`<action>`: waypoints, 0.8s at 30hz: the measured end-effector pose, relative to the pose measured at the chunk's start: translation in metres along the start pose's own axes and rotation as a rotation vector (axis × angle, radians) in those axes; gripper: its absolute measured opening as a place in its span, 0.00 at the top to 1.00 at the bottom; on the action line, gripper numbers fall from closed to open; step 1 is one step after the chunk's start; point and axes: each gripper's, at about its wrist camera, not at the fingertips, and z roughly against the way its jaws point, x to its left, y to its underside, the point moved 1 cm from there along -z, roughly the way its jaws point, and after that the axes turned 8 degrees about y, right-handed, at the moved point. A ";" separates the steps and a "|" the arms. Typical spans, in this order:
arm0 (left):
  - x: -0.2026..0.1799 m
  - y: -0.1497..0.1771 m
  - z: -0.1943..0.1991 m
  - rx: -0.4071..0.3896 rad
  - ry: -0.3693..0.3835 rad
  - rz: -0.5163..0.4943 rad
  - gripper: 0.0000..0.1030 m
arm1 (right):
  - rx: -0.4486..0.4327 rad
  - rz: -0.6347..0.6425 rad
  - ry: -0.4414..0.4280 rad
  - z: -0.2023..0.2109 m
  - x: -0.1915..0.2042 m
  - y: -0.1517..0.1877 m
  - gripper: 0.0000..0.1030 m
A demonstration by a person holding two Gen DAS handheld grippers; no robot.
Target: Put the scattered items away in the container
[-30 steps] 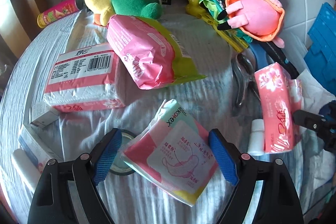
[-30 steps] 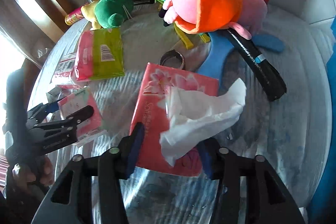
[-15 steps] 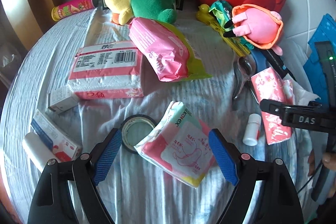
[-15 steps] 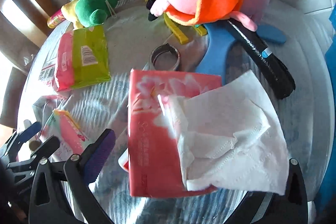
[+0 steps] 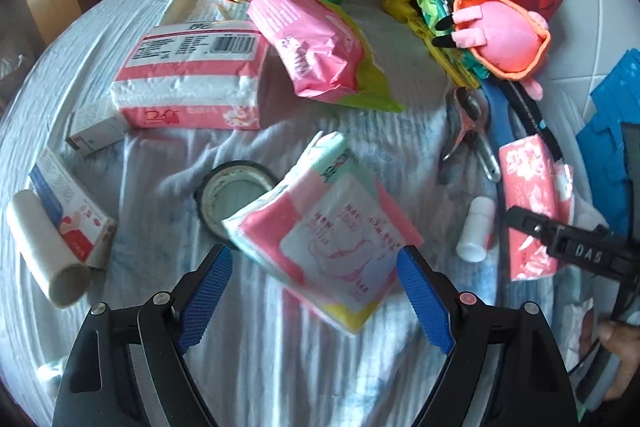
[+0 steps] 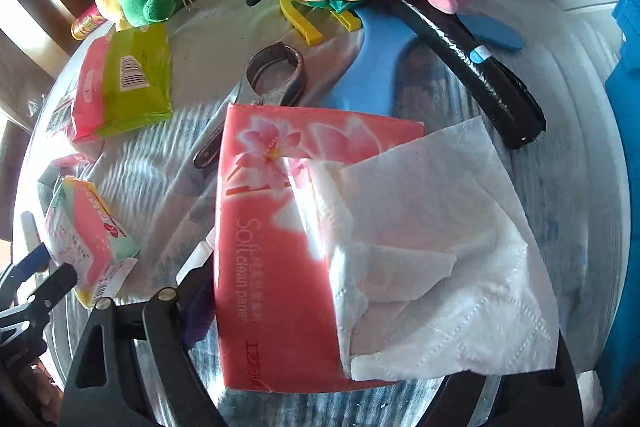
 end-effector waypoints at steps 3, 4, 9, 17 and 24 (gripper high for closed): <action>-0.013 -0.011 -0.015 0.005 -0.012 -0.001 0.18 | 0.002 -0.006 0.001 0.001 -0.005 0.001 0.16; -0.017 -0.015 -0.019 0.004 -0.019 0.001 0.18 | 0.006 -0.010 -0.001 0.001 -0.006 0.001 0.16; -0.041 -0.031 -0.040 0.033 -0.083 -0.066 0.17 | 0.010 0.002 -0.004 0.002 -0.005 0.005 0.16; -0.055 -0.030 -0.060 0.074 -0.100 -0.211 0.31 | -0.012 0.022 0.030 0.010 -0.010 0.012 0.17; -0.075 -0.005 -0.028 -0.009 -0.112 -0.300 0.33 | -0.073 0.071 0.071 0.032 -0.013 0.029 0.19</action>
